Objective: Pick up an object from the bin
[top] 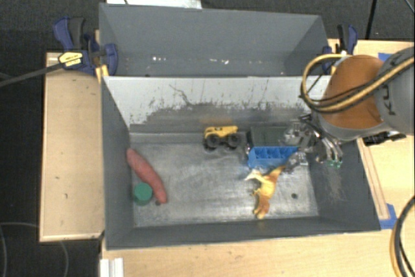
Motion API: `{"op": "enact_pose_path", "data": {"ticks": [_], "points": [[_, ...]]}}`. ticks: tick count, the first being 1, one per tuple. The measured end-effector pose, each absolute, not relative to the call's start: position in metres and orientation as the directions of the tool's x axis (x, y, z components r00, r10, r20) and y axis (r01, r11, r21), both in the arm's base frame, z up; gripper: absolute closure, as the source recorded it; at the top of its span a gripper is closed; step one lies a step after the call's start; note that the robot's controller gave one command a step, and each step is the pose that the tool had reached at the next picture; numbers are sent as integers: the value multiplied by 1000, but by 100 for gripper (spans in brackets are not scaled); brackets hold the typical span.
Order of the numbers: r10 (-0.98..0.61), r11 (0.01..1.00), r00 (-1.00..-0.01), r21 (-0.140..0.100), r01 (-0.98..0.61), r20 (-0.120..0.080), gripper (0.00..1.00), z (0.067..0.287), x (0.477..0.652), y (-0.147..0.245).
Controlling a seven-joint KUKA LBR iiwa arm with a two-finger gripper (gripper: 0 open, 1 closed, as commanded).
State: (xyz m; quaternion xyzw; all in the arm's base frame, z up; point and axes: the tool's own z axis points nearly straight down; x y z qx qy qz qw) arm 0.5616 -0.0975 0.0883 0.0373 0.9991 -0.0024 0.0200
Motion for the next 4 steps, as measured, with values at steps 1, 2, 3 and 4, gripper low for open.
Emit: {"op": "enact_pose_path", "data": {"ticks": [1, 2, 3, 4], "points": [[74, 997, -996, -3, 74, -40, 100, 88, 562, -98], [74, 997, -996, -3, 74, -40, 100, 88, 562, -98], [73, 997, -996, -3, 74, -40, 100, 88, 562, -98], [73, 997, -997, -3, 73, -40, 100, 88, 562, -98]]}}
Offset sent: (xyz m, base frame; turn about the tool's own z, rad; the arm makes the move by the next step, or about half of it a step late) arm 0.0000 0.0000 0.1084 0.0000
